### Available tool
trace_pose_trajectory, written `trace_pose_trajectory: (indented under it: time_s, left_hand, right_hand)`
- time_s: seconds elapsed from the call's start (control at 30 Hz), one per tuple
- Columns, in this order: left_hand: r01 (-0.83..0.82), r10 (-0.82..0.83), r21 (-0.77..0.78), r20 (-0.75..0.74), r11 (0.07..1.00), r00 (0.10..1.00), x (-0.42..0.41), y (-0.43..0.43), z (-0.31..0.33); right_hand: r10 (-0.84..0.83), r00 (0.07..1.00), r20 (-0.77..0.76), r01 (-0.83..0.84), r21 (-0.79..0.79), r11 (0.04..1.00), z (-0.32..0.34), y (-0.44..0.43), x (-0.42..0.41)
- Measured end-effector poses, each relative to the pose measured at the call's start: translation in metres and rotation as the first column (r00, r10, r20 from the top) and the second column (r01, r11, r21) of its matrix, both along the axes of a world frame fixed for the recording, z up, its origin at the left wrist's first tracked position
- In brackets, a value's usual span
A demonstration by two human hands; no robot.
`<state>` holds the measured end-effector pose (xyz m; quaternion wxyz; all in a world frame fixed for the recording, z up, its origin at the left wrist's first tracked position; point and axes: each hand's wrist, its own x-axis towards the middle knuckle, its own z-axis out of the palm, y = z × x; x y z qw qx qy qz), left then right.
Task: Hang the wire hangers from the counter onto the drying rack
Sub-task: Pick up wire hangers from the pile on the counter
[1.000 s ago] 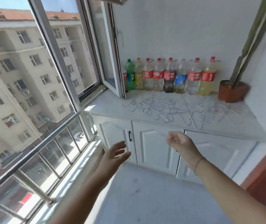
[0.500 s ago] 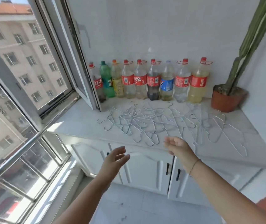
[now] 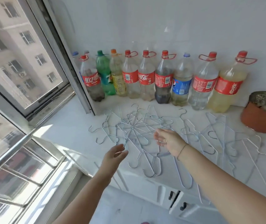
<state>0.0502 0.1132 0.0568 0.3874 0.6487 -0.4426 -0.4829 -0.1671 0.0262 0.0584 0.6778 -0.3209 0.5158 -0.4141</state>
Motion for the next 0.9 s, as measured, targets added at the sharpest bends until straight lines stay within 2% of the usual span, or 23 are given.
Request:
trace_pose_trajectory:
  time_s: [0.2,0.43,0.6,0.73,0.9]
  left_hand:
    - [0.104,-0.106,0.032,0.064,0.994,0.992,-0.001,-0.113,-0.016]
    - [0.158,-0.188,0.188,0.157,0.97,0.97,-0.011,-0.228,-0.052]
    - [0.204,-0.255,0.245,0.2,0.948,0.946,-0.018,-0.269,-0.075]
    - [0.252,-0.32,0.278,0.234,0.927,0.918,-0.027,-0.288,-0.082]
    - [0.21,-0.261,0.316,0.127,0.925,0.957,-0.035,-0.295,-0.079]
  right_hand:
    - [-0.081,0.995,0.057,0.077,0.072,0.994,-0.022,-0.066,-0.008]
    - [-0.228,0.97,0.079,0.207,0.214,0.955,-0.065,-0.078,-0.032]
    - [-0.338,0.936,0.096,0.302,0.272,0.914,-0.077,-0.08,-0.058]
    - [-0.345,0.935,0.081,0.31,0.285,0.907,-0.079,-0.081,-0.07]
    - [-0.317,0.945,0.085,0.281,0.288,0.915,-0.076,-0.092,-0.069]
